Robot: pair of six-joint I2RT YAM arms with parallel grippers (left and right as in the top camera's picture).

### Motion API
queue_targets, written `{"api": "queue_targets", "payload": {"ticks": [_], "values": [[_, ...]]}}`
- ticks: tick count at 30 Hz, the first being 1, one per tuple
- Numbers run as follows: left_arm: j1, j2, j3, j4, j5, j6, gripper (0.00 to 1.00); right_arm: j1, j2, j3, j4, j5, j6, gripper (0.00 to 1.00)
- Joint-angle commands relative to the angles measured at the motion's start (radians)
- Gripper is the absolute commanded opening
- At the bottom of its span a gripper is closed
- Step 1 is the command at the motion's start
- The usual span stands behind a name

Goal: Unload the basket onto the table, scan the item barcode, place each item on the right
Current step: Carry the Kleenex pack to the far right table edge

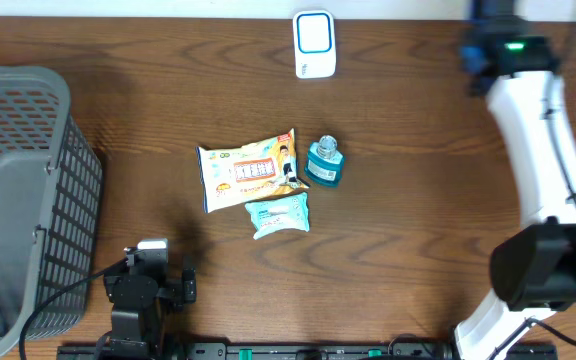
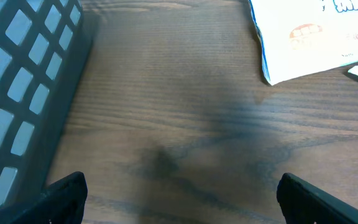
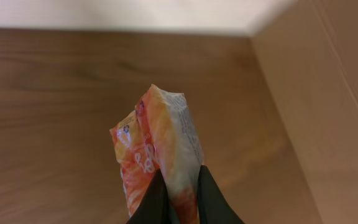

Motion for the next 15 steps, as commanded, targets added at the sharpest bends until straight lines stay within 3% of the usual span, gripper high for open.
{"api": "queue_targets", "payload": {"ticks": [1,9,15], "values": [[0.003,-0.004,-0.003,-0.012,-0.006,0.006,0.98,-0.163,0.048,-0.049,-0.012,0.007,0.147,0.01],[0.003,-0.004,-0.003,-0.012,-0.006,0.006,0.98,-0.453,0.201,-0.167,0.05,-0.007,0.243,0.01],[0.003,-0.004,-0.003,-0.012,-0.006,0.006,0.98,-0.55,0.261,-0.174,0.061,-0.007,0.288,0.01]]}}
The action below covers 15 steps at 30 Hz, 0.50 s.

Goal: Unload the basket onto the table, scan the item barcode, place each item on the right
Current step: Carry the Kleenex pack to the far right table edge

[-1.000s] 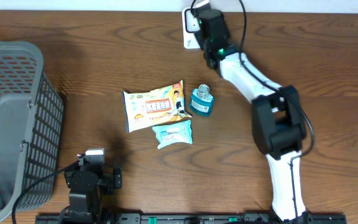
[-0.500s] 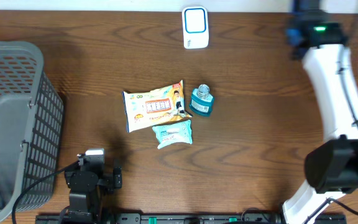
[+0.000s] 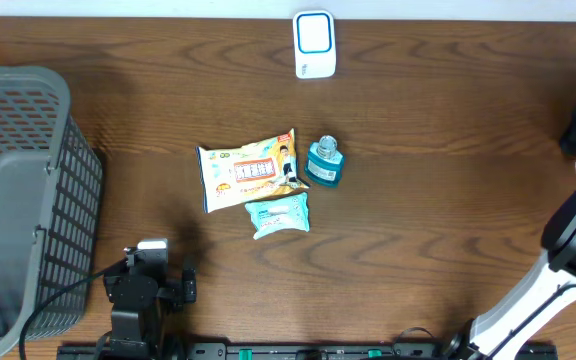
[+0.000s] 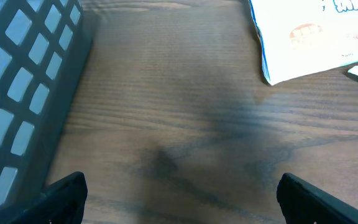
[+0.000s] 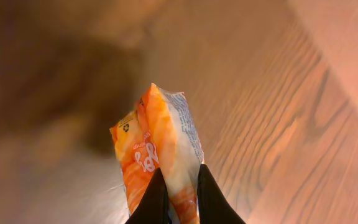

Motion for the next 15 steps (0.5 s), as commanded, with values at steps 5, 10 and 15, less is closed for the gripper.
{"api": "queue_targets", "payload": {"ticks": [5,10,15], "values": [[0.003,-0.004,-0.003,-0.012,-0.006,0.006,0.98,-0.048,-0.064,0.016,-0.001,-0.021,0.088,0.25],[0.003,-0.004,-0.003,-0.012,-0.006,0.006,0.98,-0.039,-0.202,0.017,-0.023,-0.178,0.13,0.99],[0.003,-0.004,-0.003,-0.012,-0.006,0.006,0.98,-0.024,-0.409,0.017,-0.069,-0.4,0.186,0.99]]}}
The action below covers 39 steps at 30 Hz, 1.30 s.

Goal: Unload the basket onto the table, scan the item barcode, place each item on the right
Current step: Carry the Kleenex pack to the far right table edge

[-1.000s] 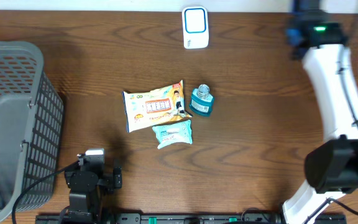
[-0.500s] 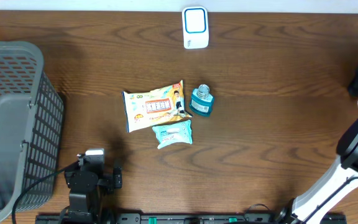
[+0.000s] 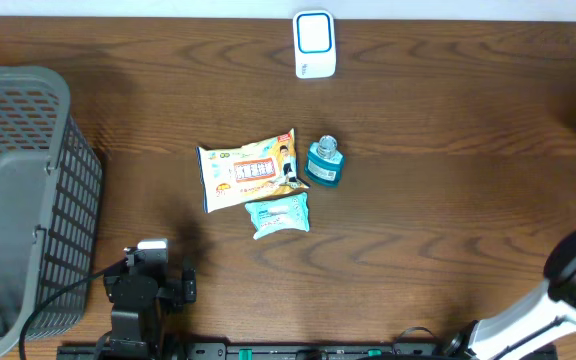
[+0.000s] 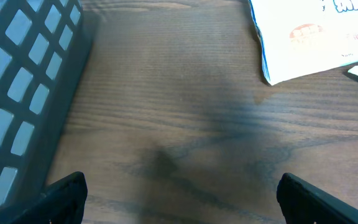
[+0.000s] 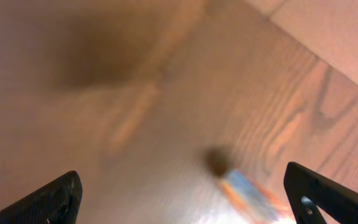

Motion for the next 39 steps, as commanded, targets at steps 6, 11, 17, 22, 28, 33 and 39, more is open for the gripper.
{"api": "queue_targets", "payload": {"ticks": [6,11,17,22,28,33,39], "values": [[0.003,-0.004,-0.003,-0.012,-0.006,0.006,0.98,0.027,-0.396,0.023,-0.102,-0.35,0.077,0.99],[0.003,-0.004,-0.003,-0.012,-0.006,0.006,0.98,0.03,-0.538,0.022,-0.169,-0.586,0.076,0.99],[0.003,-0.004,-0.003,-0.012,-0.006,0.006,0.98,0.03,-0.607,0.023,-0.261,-0.777,0.075,0.99],[0.003,-0.004,-0.003,-0.012,-0.006,0.006,0.98,0.03,-0.608,0.022,-0.433,-0.766,0.042,0.3],[0.003,-0.004,-0.003,-0.012,-0.006,0.006,0.98,0.031,-0.589,-0.01,-0.65,-0.698,0.05,0.02],[0.003,-0.004,-0.003,-0.012,-0.006,0.006,0.98,0.066,-0.595,-0.139,-0.711,-0.694,0.117,0.02],[0.003,-0.004,-0.003,-0.012,-0.006,0.006,0.98,0.108,-0.597,-0.328,-0.677,-0.543,0.278,0.01]]}}
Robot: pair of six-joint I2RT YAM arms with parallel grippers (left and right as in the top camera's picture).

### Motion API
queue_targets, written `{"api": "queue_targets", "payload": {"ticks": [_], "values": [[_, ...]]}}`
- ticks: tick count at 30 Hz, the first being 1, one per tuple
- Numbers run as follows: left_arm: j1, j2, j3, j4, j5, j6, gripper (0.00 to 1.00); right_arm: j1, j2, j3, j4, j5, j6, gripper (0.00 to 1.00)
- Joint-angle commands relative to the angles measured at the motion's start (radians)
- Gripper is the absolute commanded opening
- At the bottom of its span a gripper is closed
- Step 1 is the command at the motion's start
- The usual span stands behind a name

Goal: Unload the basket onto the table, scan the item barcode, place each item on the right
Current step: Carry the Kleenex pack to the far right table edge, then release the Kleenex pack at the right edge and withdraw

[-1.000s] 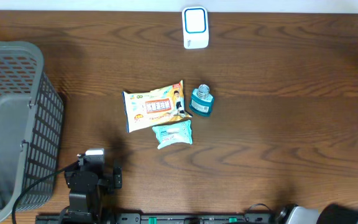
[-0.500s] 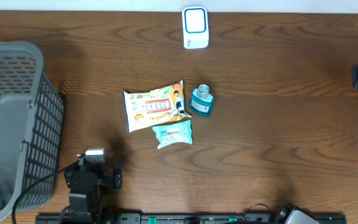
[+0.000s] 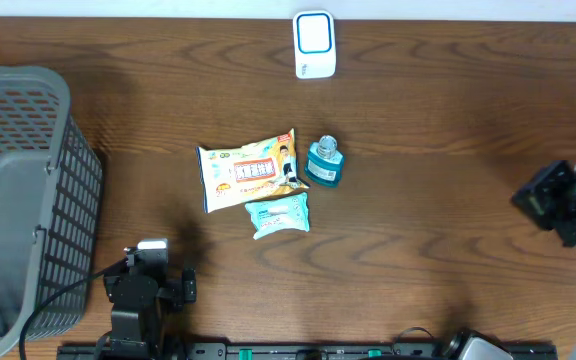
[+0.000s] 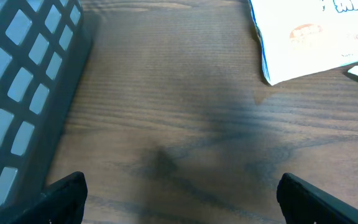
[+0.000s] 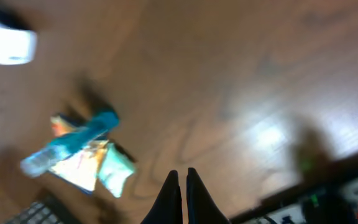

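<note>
The white and blue scanner (image 3: 314, 45) stands at the table's far edge. In the middle lie a snack bag (image 3: 251, 170), a blue bottle (image 3: 324, 162) and a teal wipes pack (image 3: 279, 214). A small orange packet shows at the right edge, just below my right arm (image 3: 566, 198). My right gripper (image 5: 180, 177) is shut with nothing in it, high up and facing the blurred bottle (image 5: 73, 142) and scanner (image 5: 5, 40). My left gripper (image 4: 182, 190) is open over bare wood, its fingertips (image 4: 67, 193) wide apart.
A grey mesh basket (image 3: 28, 190) fills the left side of the table, and its wall (image 4: 23, 87) is close to my left gripper. The snack bag's corner (image 4: 309, 43) lies ahead of it to the right.
My right gripper was open out past the table's right side, with the orange packet loose below it. Now it is shut, empty, over the table's right edge. The left arm is unchanged.
My right gripper was shut on the orange packet at the table's back right. It then held the packet beyond the right edge. After that it was open with the packet out of its jaws. Now it is shut and empty. The middle items never moved.
</note>
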Motion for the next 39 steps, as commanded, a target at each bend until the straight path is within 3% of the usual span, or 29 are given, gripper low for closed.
{"api": "queue_targets", "payload": {"ticks": [1,11,20,27,39], "values": [[0.003,-0.004,-0.003,-0.012,-0.006,0.006,0.98,0.033,-0.001,-0.106,0.018,0.146,0.159,0.01],[0.003,-0.004,-0.003,-0.012,-0.006,0.006,0.98,0.058,0.0,-0.436,0.269,0.408,0.487,0.02],[0.003,-0.004,-0.003,-0.012,-0.006,0.006,0.98,0.058,0.0,-0.663,0.566,0.422,0.506,0.02],[0.003,-0.004,-0.003,-0.012,-0.006,0.006,0.98,0.058,0.038,-0.75,0.791,0.603,0.507,0.02],[0.003,-0.004,-0.003,-0.012,-0.006,0.006,0.98,-0.022,0.091,-0.752,0.772,0.824,0.595,0.02]]}}
